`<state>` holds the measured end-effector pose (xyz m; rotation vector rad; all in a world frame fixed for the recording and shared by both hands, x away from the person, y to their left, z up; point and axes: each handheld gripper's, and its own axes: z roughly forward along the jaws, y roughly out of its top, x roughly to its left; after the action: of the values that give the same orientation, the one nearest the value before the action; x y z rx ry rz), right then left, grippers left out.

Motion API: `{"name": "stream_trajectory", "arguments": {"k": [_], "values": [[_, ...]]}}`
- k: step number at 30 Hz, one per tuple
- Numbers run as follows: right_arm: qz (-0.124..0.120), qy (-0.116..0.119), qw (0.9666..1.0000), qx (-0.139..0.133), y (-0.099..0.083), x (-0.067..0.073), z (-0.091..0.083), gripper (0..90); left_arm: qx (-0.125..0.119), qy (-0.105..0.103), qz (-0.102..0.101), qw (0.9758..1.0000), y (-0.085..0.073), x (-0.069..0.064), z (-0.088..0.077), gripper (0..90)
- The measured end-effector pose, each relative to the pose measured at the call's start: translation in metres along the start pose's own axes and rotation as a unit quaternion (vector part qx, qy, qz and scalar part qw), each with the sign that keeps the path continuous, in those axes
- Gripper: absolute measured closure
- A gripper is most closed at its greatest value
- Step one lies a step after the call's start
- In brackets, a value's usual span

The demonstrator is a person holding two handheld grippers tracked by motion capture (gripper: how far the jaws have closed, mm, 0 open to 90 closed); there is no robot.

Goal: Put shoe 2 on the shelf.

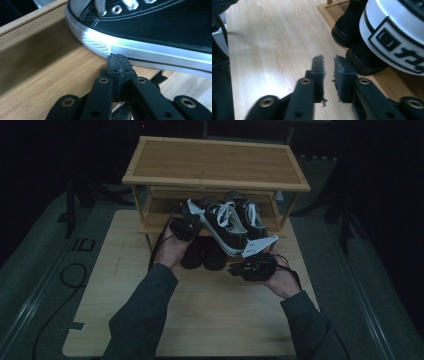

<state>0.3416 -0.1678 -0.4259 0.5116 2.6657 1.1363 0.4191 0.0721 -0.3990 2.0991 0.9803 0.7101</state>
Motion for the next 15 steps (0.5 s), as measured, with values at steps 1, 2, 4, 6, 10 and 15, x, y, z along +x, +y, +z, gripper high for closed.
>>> {"name": "stream_trajectory", "arguments": {"k": [1,2,4,6,10,15], "values": [[-0.001,-0.006,1.0,0.003,0.0,0.0,0.0,82.4,0.001,0.006,0.004,1.0,0.0,0.0,0.001,90.0],[-0.002,-0.013,0.9999,0.007,0.0,0.0,0.0,83.6,0.0,0.007,0.002,1.0,0.0,0.0,0.003,90.0],[-0.003,-0.019,0.9997,0.012,-0.001,0.0,0.001,84.0,0.003,0.014,0.001,0.9999,0.0,0.0,0.005,90.0],[-0.004,-0.023,0.9996,0.013,-0.001,-0.001,0.001,84.0,-0.002,0.008,-0.01,0.9999,0.0,0.003,0.007,90.0],[-0.003,-0.028,0.9996,0.002,0.0,-0.001,-0.002,84.0,-0.007,0.013,-0.022,0.9996,0.0,0.005,0.01,90.0],[-0.008,-0.027,0.9992,-0.03,0.002,0.005,-0.005,84.9,-0.008,0.018,-0.035,0.9992,0.001,0.01,0.013,90.0]]}}
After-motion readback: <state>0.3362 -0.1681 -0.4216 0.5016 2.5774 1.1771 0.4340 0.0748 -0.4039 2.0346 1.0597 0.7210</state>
